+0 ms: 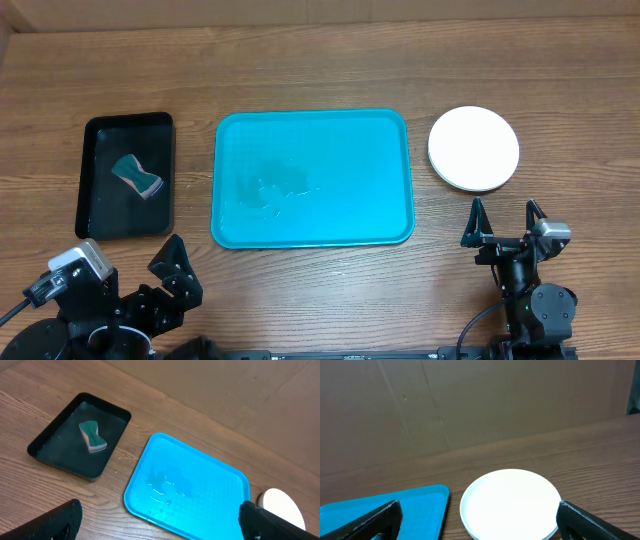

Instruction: Clean dirty plates on tray and stack at the side

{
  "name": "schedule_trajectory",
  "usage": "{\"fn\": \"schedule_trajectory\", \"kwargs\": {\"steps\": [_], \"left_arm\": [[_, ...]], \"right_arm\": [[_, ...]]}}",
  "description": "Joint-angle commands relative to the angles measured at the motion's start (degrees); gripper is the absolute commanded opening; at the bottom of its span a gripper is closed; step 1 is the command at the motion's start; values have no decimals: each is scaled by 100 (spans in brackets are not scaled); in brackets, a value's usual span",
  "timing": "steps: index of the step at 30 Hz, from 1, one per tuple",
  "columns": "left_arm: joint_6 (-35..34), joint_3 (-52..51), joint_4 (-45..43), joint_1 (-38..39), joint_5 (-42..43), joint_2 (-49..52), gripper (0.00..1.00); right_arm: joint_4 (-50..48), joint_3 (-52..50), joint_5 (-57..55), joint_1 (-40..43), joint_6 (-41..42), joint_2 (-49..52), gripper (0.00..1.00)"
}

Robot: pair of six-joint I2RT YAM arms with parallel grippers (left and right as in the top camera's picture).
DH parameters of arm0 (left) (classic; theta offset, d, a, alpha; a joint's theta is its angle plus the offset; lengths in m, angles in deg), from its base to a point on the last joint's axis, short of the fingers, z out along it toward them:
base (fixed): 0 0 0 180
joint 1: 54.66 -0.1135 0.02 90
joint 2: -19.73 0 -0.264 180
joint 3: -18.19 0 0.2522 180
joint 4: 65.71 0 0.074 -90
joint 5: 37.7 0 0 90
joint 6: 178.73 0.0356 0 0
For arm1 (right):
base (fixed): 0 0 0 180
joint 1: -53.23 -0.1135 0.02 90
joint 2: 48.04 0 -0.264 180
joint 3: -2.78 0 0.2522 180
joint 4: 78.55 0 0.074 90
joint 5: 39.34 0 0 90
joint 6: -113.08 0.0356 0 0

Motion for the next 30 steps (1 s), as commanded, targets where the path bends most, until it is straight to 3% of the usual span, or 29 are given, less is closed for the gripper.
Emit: {"fn": "schedule_trajectory", "kwargs": {"steps": [1,12,15,19,24,30], "left_arm": [[127,-2,-50,2,-162,-44,100],[299,-981,-442,621,428,-98,100],[669,-1735,-1290,1228,426,-317,100],[1078,-3014,-3045,2033,278,-833,100],[1060,-4575,-4931,2433,-166,-1606,100],[57,-6304,-6669,2459,-1259,-2446,100]], "right_arm": [[-42,-59,-55,11,-44,-57,100],[-42,-59,-55,11,-44,-57,100],[-42,-59,-55,11,-44,-57,100],[-42,-59,-55,11,-44,-57,100],[-44,-59,-55,11,-44,-57,100],[-42,-59,-55,11,-44,-57,100]]}}
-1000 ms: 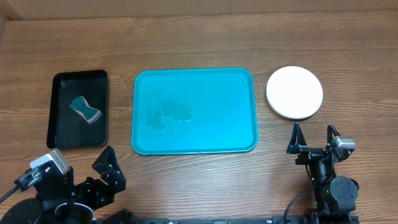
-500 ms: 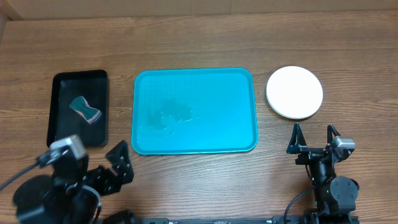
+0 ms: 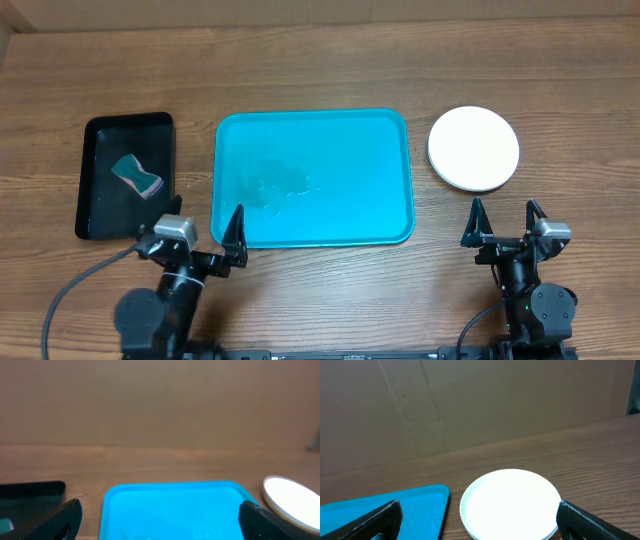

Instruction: Clean dirty plates on tray and stack at the side

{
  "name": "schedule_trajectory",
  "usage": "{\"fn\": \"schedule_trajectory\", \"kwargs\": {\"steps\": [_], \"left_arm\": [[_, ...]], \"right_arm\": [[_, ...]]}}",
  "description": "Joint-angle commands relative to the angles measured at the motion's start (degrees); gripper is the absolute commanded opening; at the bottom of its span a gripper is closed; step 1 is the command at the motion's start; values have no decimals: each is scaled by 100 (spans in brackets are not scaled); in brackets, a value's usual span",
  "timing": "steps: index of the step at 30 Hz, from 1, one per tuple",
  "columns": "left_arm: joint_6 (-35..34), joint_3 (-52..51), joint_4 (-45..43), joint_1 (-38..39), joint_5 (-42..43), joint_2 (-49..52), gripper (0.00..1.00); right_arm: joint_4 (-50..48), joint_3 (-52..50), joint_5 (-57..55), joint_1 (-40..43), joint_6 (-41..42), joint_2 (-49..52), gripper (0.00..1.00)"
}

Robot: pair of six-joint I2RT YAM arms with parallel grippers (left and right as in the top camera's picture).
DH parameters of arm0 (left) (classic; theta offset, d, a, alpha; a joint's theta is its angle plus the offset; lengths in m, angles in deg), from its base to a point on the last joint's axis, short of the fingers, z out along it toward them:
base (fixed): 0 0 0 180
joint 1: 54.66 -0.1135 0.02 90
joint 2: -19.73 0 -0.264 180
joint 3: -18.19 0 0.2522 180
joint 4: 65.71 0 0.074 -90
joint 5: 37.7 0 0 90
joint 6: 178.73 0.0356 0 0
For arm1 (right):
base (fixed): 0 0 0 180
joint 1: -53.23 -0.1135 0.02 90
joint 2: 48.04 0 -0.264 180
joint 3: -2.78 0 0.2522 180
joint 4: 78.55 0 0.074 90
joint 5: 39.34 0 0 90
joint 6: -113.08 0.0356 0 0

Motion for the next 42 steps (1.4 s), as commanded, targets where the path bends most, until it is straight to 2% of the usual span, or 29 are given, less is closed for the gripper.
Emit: {"fn": "schedule_trajectory", "kwargs": {"steps": [1,5,11,16,22,28,42], "left_arm": [[-743,-848,-715,76,-1019,-435,100],[-789,-1475,-1338,238,-1390,-780,100],[-767,-2131,-2129,273,-1480,-1064,100],[-520,-2116,-1912,267,-1556,-1062,100],[66,-2116,-1064,247,-1547,-1062,100],[516,-2116,-1060,245,-1508,-1062,100],[570,-2116,-1067,245,-1517,-1056,100]], "right_arm": [[-42,-59,-52,11,-44,-57,100],[-42,-59,-52,11,-44,-57,100],[-42,-59,-52,11,-44,-57,100],[-44,-59,-52,11,-44,-57,100],[-42,-59,-52,11,-44,-57,100],[-42,-59,-52,11,-44,-57,100],[-42,-59,-52,11,-44,-57,100]]}}
